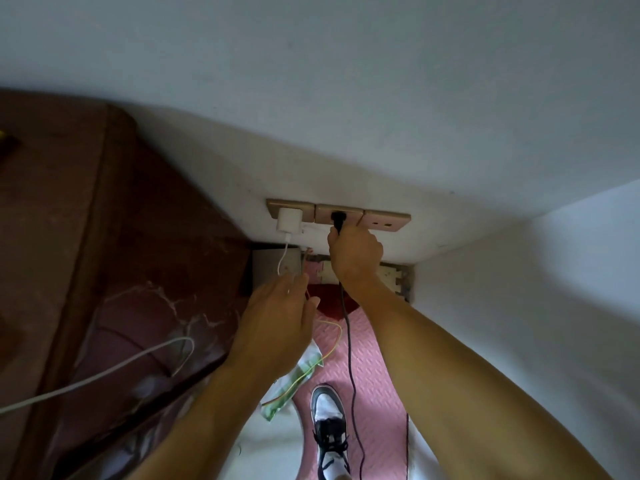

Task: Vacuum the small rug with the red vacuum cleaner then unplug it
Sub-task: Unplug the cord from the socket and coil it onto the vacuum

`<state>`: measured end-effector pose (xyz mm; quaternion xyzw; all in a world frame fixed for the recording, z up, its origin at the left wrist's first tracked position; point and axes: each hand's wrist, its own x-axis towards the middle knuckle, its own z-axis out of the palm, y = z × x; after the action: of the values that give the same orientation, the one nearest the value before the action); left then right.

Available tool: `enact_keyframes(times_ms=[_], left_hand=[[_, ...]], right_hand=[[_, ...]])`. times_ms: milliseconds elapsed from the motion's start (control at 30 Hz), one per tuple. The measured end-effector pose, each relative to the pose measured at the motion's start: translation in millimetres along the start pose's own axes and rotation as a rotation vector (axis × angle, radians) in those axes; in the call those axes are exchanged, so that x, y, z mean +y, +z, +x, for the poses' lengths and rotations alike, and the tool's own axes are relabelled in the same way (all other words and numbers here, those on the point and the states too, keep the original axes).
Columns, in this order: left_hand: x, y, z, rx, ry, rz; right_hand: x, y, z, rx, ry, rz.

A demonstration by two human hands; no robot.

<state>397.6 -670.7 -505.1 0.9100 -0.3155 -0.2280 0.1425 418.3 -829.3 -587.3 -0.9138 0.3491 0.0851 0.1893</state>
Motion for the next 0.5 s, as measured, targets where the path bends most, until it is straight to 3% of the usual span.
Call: enact_keyframes(times_ms=[167,333,500], left_hand=[[5.1,-2.8,-12.2,0.000,0.016,-0.005],[2.1,-5.6,-25.4,0.056,0.024,-0.002],[-8.1,0.2,-33.4,0.040,-0.030,-0.010]], right_hand=[[-1.4,1.3,-4.0,-0.002,0.073,0.048],[18.8,29.5,-57.3,-0.120,0.091,0.071],[32.1,-11.0,-66.0,0.057,0.030,0.141]])
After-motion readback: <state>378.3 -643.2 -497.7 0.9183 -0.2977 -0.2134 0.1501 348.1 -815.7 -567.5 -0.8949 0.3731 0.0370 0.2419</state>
